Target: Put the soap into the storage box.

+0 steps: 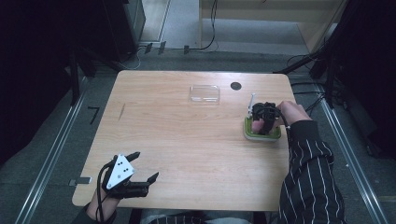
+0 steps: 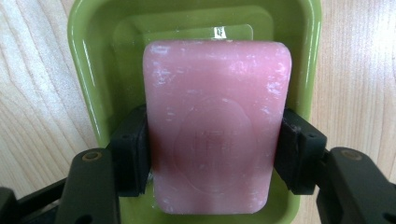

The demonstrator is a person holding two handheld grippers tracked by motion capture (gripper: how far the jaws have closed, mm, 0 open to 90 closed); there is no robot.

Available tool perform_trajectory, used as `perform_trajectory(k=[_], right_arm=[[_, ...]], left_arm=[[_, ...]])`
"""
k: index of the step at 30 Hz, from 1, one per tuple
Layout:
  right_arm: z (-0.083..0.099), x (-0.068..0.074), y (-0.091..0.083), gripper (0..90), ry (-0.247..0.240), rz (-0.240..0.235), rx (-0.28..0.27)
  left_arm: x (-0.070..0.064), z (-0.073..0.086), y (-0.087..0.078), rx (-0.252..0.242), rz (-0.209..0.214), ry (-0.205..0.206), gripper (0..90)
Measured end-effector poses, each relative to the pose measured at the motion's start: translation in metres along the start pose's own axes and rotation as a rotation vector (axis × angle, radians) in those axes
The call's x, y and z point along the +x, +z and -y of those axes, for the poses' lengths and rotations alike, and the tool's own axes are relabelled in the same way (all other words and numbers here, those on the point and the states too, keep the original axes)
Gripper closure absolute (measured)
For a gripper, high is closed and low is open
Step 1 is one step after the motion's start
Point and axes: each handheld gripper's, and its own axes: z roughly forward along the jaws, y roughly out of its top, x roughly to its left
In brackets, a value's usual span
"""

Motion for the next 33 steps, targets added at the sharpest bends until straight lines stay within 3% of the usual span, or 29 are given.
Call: perform_trajectory(k=[33], right_arm=[[0.0003, -0.0045, 0.002, 37.1, 0.043, -0.005, 0.032]], left_arm=[[0.001, -0.001, 0.0043, 0.004, 0.005, 0.002, 14.0]])
